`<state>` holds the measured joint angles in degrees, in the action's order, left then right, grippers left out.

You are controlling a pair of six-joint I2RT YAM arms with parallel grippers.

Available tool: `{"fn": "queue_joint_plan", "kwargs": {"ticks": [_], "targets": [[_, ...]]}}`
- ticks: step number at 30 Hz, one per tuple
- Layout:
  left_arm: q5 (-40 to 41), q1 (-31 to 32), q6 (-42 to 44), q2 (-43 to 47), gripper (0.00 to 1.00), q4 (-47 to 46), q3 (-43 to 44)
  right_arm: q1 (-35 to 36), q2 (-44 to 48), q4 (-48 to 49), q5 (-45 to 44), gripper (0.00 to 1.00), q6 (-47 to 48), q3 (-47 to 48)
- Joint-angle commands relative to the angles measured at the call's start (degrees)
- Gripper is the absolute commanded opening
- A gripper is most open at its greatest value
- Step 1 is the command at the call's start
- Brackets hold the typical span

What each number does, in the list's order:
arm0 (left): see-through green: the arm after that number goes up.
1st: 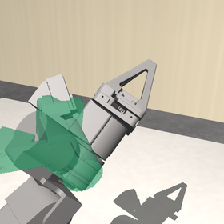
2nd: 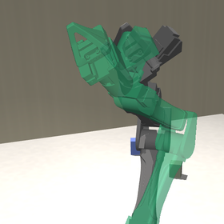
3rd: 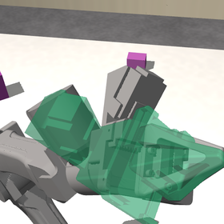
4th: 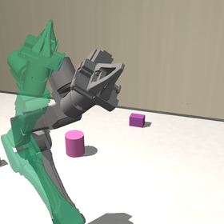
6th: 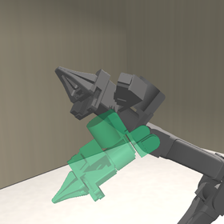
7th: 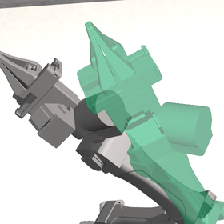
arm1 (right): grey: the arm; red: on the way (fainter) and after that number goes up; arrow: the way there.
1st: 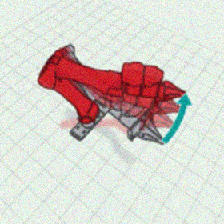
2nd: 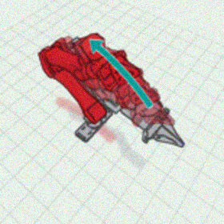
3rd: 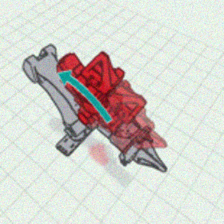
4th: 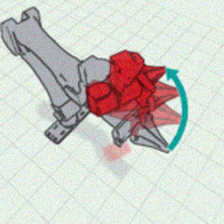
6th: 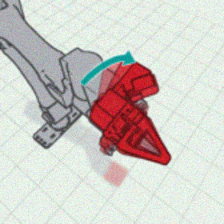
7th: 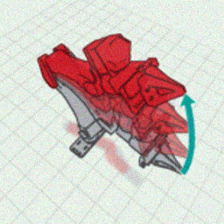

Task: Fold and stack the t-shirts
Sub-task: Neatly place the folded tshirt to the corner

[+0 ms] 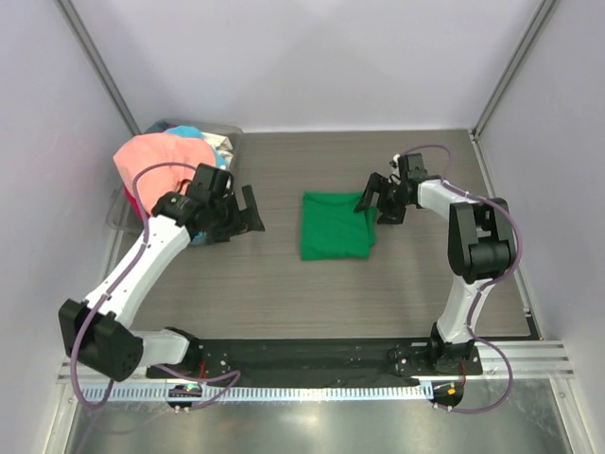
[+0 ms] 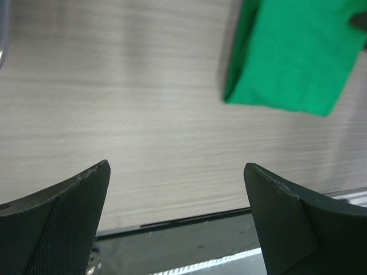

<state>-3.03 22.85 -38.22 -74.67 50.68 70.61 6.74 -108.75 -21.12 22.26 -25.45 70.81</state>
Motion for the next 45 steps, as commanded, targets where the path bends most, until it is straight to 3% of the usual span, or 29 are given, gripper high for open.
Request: {"fn": "queue_joint_plan", "kwargs": {"ticks": [1, 2, 4, 6, 7, 8, 9, 13, 17, 29, 34, 45], "targets": [[4.8, 0.0, 2.2, 4.2, 1.00, 2.3, -3.2, 0.4, -1.5, 4.3, 0.2, 0.86, 1.0, 0.0], [5.7, 0.0, 2.4, 5.8, 1.00, 3.2, -3.9, 0.3, -1.7, 4.3, -0.8, 0.69, 1.2, 0.0], [6.9, 0.0, 3.0, 7.3, 1.00, 4.3, -6.0, 0.3, -2.4, 4.4, -1.3, 0.47, 1.6, -0.1], [7.6, 0.0, 3.4, 9.6, 1.00, 4.3, -8.1, 0.3, -3.1, 4.5, -2.8, 0.32, 2.6, -0.1], [7.9, -0.1, 3.5, 10.3, 1.00, 4.2, -8.8, -0.1, -3.4, 4.4, -3.5, 0.14, 3.2, 0.0], [8.1, 0.0, 3.6, 11.0, 1.00, 3.9, -9.6, -0.3, -3.8, 4.4, -4.4, 0.03, 3.7, 0.3], [8.3, 0.0, 3.9, 12.0, 1.00, 3.7, -10.7, -0.8, -3.9, 4.1, -6.7, 0.01, 4.8, 0.6], [9.6, 0.0, 5.8, 13.6, 1.00, 4.5, -12.2, -2.6, -4.3, -0.1, -19.2, 0.01, 9.9, 5.5], [10.2, 0.0, 6.2, 15.3, 1.00, 5.1, -13.6, -4.6, -8.0, -4.8, -29.3, 0.01, 15.5, 17.5], [10.2, 0.0, 6.0, 16.7, 1.00, 2.0, -15.8, -7.9, -30.8, -10.2, -58.6, 0.01, 33.3, 53.8], [10.4, 0.0, 5.8, 16.3, 1.00, 2.1, -15.8, -9.9, -38.8, -7.4, -62.7, 0.01, 38.5, 66.1], [11.3, 0.0, 5.3, 15.4, 1.00, 1.7, -16.0, -13.3, -43.4, 12.2, -64.0, 0.01, 45.7, 68.6]]}}
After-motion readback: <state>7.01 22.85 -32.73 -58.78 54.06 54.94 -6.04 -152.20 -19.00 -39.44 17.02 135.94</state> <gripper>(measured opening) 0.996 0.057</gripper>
